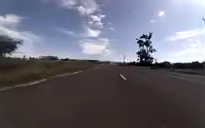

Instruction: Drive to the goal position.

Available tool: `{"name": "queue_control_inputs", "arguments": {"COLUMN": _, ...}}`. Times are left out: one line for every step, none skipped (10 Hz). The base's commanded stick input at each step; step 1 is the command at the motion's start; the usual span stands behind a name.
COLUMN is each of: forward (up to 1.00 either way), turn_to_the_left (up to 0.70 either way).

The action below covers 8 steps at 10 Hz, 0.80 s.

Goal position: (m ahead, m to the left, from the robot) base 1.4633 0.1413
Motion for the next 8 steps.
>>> {"name": "queue_control_inputs", "arguments": {"forward": 1.00, "turn_to_the_left": 0.00}}
{"name": "queue_control_inputs", "arguments": {"forward": 1.00, "turn_to_the_left": 0.00}}
{"name": "queue_control_inputs", "arguments": {"forward": 1.00, "turn_to_the_left": 0.00}}
{"name": "queue_control_inputs", "arguments": {"forward": 1.00, "turn_to_the_left": 0.00}}
{"name": "queue_control_inputs", "arguments": {"forward": 1.00, "turn_to_the_left": 0.00}}
{"name": "queue_control_inputs", "arguments": {"forward": 1.00, "turn_to_the_left": 0.00}}
{"name": "queue_control_inputs", "arguments": {"forward": 1.00, "turn_to_the_left": 0.00}}
{"name": "queue_control_inputs", "arguments": {"forward": 1.00, "turn_to_the_left": 0.00}}
